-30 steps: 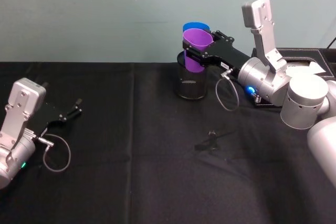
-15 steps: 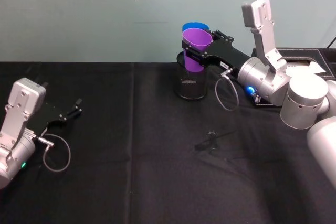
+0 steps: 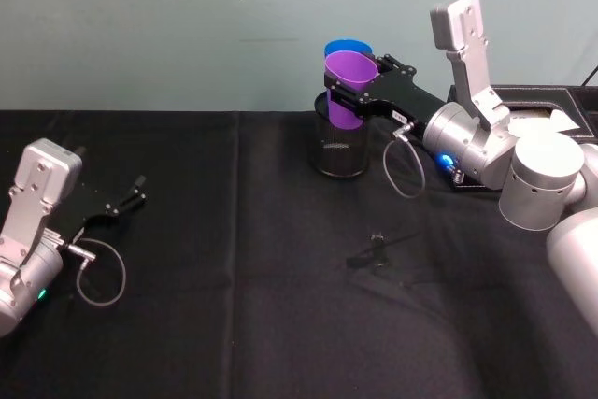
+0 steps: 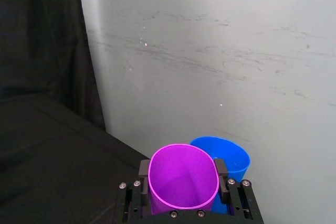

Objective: Pick up one cup with a gripper and tap it against the other cup.

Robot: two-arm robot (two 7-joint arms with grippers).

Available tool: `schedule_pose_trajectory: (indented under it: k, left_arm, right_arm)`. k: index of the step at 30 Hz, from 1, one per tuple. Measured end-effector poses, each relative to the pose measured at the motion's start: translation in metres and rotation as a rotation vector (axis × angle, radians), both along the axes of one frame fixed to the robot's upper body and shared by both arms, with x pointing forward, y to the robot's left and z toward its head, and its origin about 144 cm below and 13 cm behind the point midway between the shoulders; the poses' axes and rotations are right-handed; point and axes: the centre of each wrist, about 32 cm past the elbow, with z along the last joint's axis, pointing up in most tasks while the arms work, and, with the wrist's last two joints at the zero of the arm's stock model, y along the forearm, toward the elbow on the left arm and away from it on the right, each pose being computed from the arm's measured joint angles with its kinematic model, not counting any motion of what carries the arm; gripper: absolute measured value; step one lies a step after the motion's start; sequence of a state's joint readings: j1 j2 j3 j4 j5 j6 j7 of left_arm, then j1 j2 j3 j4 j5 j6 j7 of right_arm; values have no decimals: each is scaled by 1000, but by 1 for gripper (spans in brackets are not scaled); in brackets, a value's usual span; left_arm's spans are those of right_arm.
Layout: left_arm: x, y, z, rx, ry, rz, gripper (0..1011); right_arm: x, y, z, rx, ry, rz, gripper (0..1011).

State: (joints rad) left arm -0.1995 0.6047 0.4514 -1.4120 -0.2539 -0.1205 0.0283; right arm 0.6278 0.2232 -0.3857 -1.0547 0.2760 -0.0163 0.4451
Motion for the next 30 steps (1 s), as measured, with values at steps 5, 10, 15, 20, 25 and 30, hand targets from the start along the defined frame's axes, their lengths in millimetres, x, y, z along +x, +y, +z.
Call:
schedule_pose_trajectory:
  k: [5, 10, 15, 20, 25, 30]
  left_arm:
    - [0, 0, 0, 0, 0, 0, 1000]
    - [0, 0, 0, 0, 0, 0, 1000]
    - [0, 0, 0, 0, 0, 0, 1000]
    - [0, 0, 0, 0, 0, 0, 1000]
    - [0, 0, 0, 0, 0, 0, 1000]
    - [0, 0, 0, 0, 0, 0, 1000]
  right_arm:
    - [0, 0, 0, 0, 0, 0, 732]
    - [0, 0, 0, 0, -1, 0, 732]
    - [0, 0, 0, 0, -1, 0, 732]
    - [0, 0, 0, 0, -1, -1, 732]
    - [0, 0, 0, 0, -1, -1, 732]
    - [0, 0, 0, 0, -1, -1, 732]
